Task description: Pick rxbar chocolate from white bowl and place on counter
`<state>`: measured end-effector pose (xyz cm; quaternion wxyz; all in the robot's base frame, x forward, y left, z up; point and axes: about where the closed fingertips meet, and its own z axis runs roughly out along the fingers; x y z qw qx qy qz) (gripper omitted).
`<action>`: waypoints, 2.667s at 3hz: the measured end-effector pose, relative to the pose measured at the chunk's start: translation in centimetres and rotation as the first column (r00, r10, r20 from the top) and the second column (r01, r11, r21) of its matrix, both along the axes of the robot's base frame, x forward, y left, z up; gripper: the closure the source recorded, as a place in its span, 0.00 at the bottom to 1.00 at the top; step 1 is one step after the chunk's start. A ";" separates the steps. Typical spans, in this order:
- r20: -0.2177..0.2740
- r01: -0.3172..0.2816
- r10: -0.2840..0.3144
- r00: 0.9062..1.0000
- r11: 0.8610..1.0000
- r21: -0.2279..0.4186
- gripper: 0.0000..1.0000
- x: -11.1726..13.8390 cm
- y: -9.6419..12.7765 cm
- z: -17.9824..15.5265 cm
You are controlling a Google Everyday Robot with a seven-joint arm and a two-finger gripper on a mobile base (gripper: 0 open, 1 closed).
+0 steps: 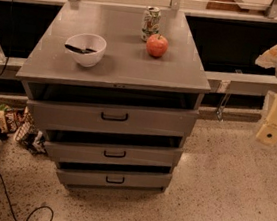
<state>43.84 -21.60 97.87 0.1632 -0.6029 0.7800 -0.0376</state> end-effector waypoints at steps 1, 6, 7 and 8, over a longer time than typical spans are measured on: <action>0.000 0.000 0.000 1.000 1.000 0.000 0.00 0.0 0.0 0.0; 0.246 -0.241 0.164 0.955 0.913 0.330 0.00 13.6 14.5 -2.8; 0.307 -0.237 0.115 0.945 0.888 0.395 0.00 20.4 17.8 -2.1; 0.323 -0.243 0.091 0.942 0.848 0.471 0.00 24.8 21.4 -2.4</action>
Offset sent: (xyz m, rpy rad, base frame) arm 0.0699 0.0690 -0.0249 0.2386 -0.0523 0.2454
